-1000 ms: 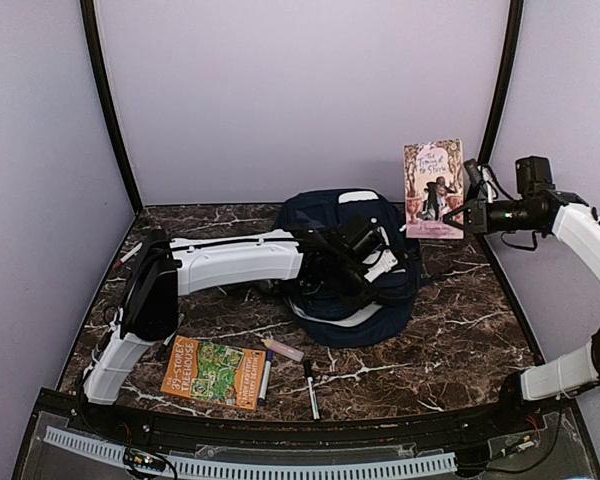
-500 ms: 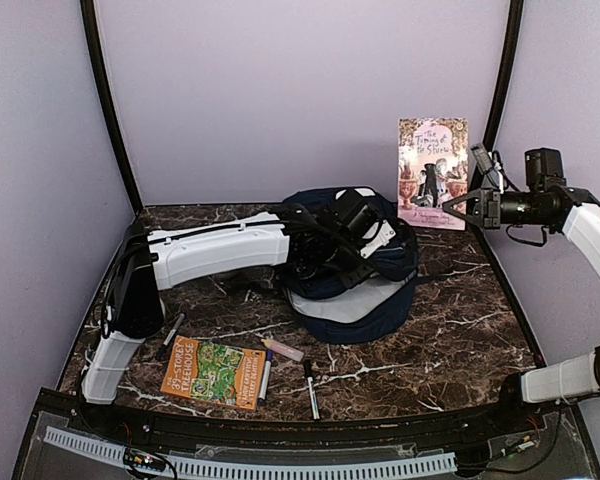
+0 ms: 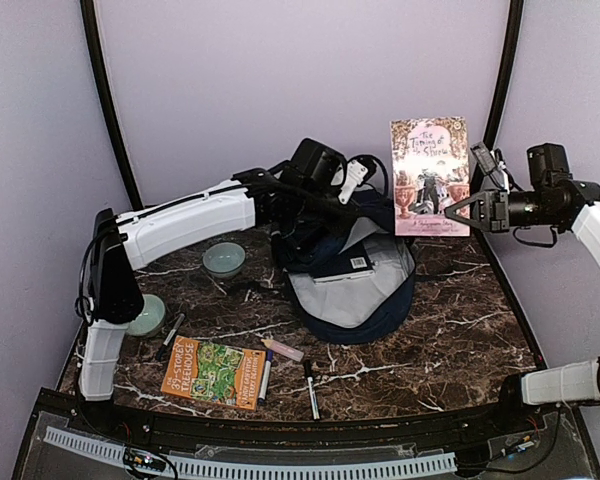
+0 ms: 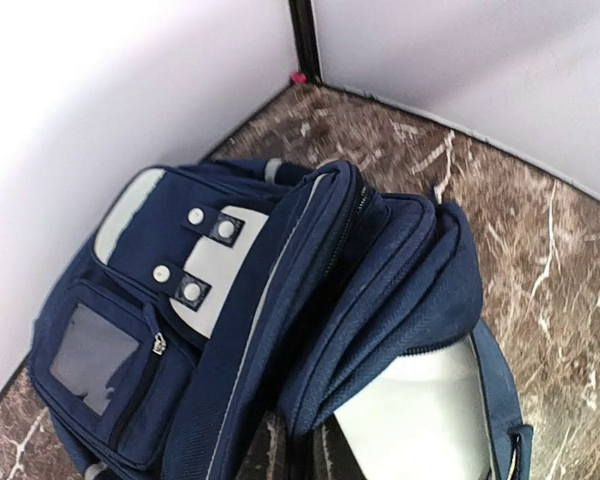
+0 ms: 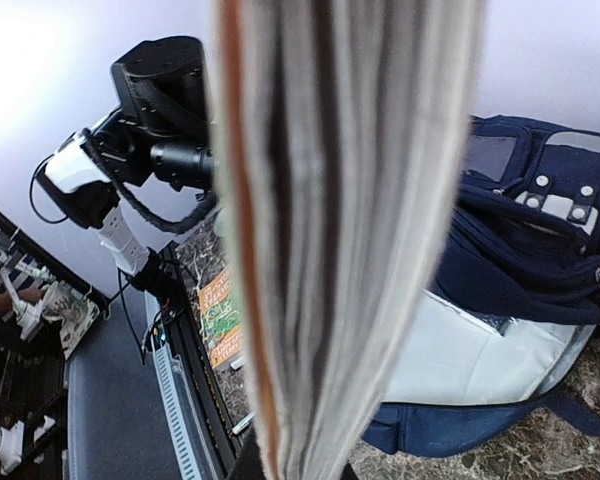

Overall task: Pack the student bag
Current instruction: Grab the largest pocket of the student bag, then place the book in the largest pocket of the bag.

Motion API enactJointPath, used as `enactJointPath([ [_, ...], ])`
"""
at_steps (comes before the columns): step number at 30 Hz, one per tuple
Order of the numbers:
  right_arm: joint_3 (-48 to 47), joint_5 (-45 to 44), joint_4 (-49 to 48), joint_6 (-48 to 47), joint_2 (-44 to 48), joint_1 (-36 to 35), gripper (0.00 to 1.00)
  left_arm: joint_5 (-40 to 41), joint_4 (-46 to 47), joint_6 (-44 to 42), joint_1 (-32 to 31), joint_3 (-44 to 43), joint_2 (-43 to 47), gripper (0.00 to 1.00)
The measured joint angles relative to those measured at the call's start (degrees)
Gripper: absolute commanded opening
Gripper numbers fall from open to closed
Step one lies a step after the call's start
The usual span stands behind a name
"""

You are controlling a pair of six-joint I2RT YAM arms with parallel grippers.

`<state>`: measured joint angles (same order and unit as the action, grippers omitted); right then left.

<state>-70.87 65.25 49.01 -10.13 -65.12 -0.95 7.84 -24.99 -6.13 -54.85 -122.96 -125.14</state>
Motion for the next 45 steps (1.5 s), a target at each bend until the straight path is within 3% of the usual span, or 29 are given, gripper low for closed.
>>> enactJointPath([
  [9, -6.47, -2.38, -6.58, 7.89, -3.37, 0.5, 0.0, -1.01, 2.58, 2.12, 0.83, 3.23, 3.65, 0.0],
  [27, 12.46, 1.18, 7.58, -4.42, -1.64, -6.47, 0.0, -1.31, 13.05, 4.68, 2.29, 9.46, 6.03, 0.0],
  [37, 20.04, -0.7, 0.28, 1.6, -5.86, -15.96, 0.0, -1.53, 14.08, 5.77, 2.54, 9.46, 6.03, 0.0],
  [45, 25.81, -5.05, -13.11, 10.16, -8.11, -21.66, 0.0, -2.91, 14.16, 7.54, 2.6, 10.14, 7.19, 0.0],
])
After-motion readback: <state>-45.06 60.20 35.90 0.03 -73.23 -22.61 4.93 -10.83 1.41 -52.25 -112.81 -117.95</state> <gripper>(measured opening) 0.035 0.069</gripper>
